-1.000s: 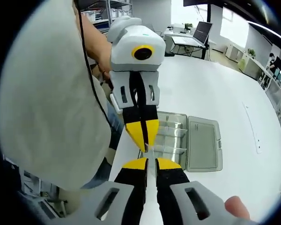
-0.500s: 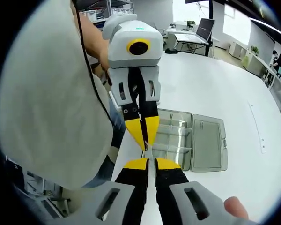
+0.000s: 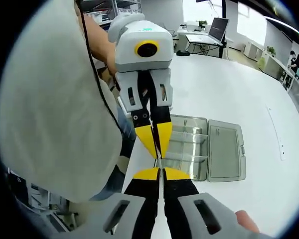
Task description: Insert the divider into the dual guide fixture by aligning both edges with the guide slots and pushing it downward to the bottom, including one-sided entry, uneven engagement, binding, and posture correction.
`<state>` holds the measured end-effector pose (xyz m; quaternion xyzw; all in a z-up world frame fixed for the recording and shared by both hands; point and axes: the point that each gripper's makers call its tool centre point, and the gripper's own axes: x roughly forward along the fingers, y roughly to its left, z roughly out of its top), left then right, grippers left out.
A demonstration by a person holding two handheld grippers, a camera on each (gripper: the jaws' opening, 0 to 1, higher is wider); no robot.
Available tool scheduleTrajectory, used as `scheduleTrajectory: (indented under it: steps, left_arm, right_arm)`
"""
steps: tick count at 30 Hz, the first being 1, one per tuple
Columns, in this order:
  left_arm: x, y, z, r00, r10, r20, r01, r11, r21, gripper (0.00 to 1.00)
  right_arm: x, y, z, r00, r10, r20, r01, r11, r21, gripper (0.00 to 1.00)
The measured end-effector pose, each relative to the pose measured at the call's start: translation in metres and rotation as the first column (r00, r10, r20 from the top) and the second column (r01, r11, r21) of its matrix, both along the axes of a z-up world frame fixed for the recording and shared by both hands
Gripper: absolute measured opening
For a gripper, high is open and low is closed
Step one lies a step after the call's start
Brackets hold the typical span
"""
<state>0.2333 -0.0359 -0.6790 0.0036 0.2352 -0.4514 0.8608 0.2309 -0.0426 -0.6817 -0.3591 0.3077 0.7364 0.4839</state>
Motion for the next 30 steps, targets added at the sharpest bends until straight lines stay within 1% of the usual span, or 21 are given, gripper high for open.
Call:
scheduleTrajectory:
  steps: [4, 7, 10, 13, 15, 16, 19, 21, 25, 27, 30]
  left_arm:
    - [0.001, 0.001, -0.001, 1.0, 0.01, -0.005, -0.01, 1.0, -0.008, 0.0]
    - [0.001, 0.001, -0.002, 1.0, 0.016, -0.012, -0.016, 1.0, -0.015, 0.01]
    - [0.003, 0.001, -0.002, 0.999, 0.027, -0.019, -0.027, 0.999, -0.024, 0.02]
    - [0.005, 0.002, -0.002, 0.999, 0.041, -0.03, -0.042, 0.999, -0.035, 0.03]
    - [0.005, 0.002, -0.002, 0.999, 0.042, -0.032, -0.043, 0.998, -0.037, 0.03]
    - [0.005, 0.001, -0.002, 0.998, 0.041, -0.036, -0.043, 0.998, -0.04, 0.04]
    - [0.006, 0.001, -0.004, 0.998, 0.049, -0.04, -0.051, 0.998, -0.037, 0.04]
    - [0.006, 0.001, -0.005, 0.998, 0.051, -0.04, -0.052, 0.998, -0.033, 0.04]
    - [0.006, 0.001, -0.008, 0.998, 0.049, -0.048, -0.05, 0.998, -0.032, 0.05]
    - [0.007, 0.001, -0.009, 0.998, 0.05, -0.046, -0.051, 0.998, -0.027, 0.04]
    - [0.007, 0.0, -0.011, 0.997, 0.049, -0.06, -0.051, 0.998, -0.028, 0.05]
  right_arm:
    - [-0.001, 0.0, 0.0, 1.0, -0.003, -0.002, 0.003, 1.0, -0.007, 0.0]
    - [-0.002, 0.0, 0.0, 1.0, -0.025, -0.016, 0.025, 1.0, -0.016, 0.0]
    - [-0.001, 0.001, 0.002, 0.996, -0.072, -0.054, 0.071, 0.997, -0.015, 0.0]
    - [-0.001, 0.003, 0.005, 0.984, -0.134, -0.121, 0.134, 0.991, -0.009, 0.0]
    - [0.001, 0.002, 0.004, 0.985, -0.13, -0.116, 0.13, 0.991, -0.011, 0.0]
    - [0.001, 0.002, 0.004, 0.982, -0.14, -0.126, 0.139, 0.99, -0.016, 0.0]
    - [0.001, 0.002, 0.003, 0.981, -0.148, -0.125, 0.147, 0.989, -0.014, 0.0]
    - [0.001, 0.003, 0.001, 0.978, -0.16, -0.132, 0.159, 0.987, -0.017, 0.0]
    - [0.002, 0.005, 0.003, 0.967, -0.191, -0.167, 0.194, 0.981, 0.001, 0.0]
    - [0.002, 0.005, 0.002, 0.969, -0.189, -0.159, 0.193, 0.981, 0.01, 0.0]
    - [0.003, 0.005, 0.0, 0.965, -0.202, -0.169, 0.206, 0.979, 0.001, 0.0]
